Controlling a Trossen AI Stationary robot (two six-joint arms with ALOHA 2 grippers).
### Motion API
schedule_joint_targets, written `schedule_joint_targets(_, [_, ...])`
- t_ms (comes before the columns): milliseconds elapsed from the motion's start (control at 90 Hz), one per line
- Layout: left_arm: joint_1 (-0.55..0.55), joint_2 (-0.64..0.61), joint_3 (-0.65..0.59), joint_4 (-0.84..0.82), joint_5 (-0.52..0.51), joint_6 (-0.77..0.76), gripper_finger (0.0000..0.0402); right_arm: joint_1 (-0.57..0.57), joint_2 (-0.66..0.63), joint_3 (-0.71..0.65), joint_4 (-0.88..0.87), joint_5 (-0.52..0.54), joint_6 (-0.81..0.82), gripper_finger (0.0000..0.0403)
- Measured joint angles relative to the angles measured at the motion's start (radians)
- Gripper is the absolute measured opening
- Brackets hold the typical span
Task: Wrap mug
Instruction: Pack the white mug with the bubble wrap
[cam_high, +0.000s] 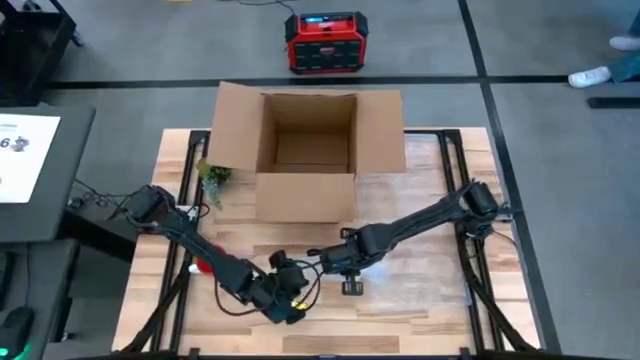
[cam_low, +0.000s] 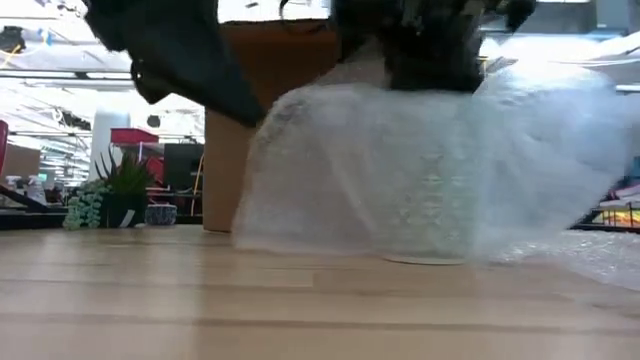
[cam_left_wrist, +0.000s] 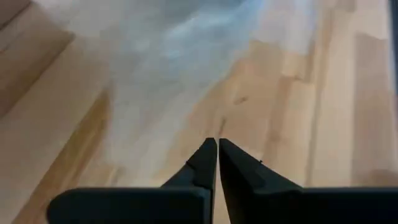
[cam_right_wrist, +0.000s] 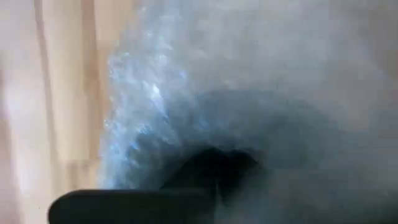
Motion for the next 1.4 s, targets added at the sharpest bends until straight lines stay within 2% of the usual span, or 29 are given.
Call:
schedule_joint_targets(133, [0.006, 0.009, -0.001, 0.003, -0.035, 0.001, 0.0, 0.004, -0.094, 0.019, 0.001, 0.006, 0.018, 0.0])
schedule_joint_targets(300, [0.014, 0.008, -0.001, 0.007, -0.05, 0.005, 0.0, 0.017, -0.108, 0.017, 0.065, 0.079, -0.005, 0.0])
schedule_joint_targets(389, [0.014, 0.008, -0.001, 0.012, -0.052, 0.012, 0.0, 0.021, -0.079, 0.021, 0.092, 0.078, -0.024, 0.0])
schedule_joint_targets(611, [0.012, 0.008, -0.001, 0.012, -0.053, 0.012, 0.0, 0.021, 0.053, 0.023, 0.003, 0.075, -0.02, 0.0])
schedule_joint_targets(778, [0.011, 0.008, -0.001, 0.014, -0.055, 0.012, 0.0, 0.021, 0.147, 0.028, 0.049, 0.075, -0.043, 0.0])
schedule_joint_targets(933, [0.011, 0.008, -0.001, 0.015, -0.057, 0.012, 0.0, 0.021, 0.169, 0.028, 0.051, 0.07, -0.068, 0.0])
schedule_joint_targets(1111, [0.011, 0.008, -0.001, 0.018, -0.058, 0.012, 0.0, 0.02, 0.083, 0.015, 0.033, 0.061, -0.06, 0.0])
schedule_joint_targets(1400, [0.011, 0.008, -0.001, 0.021, -0.062, 0.006, 0.0, 0.037, -0.149, 0.017, -0.022, 0.082, -0.019, 0.0])
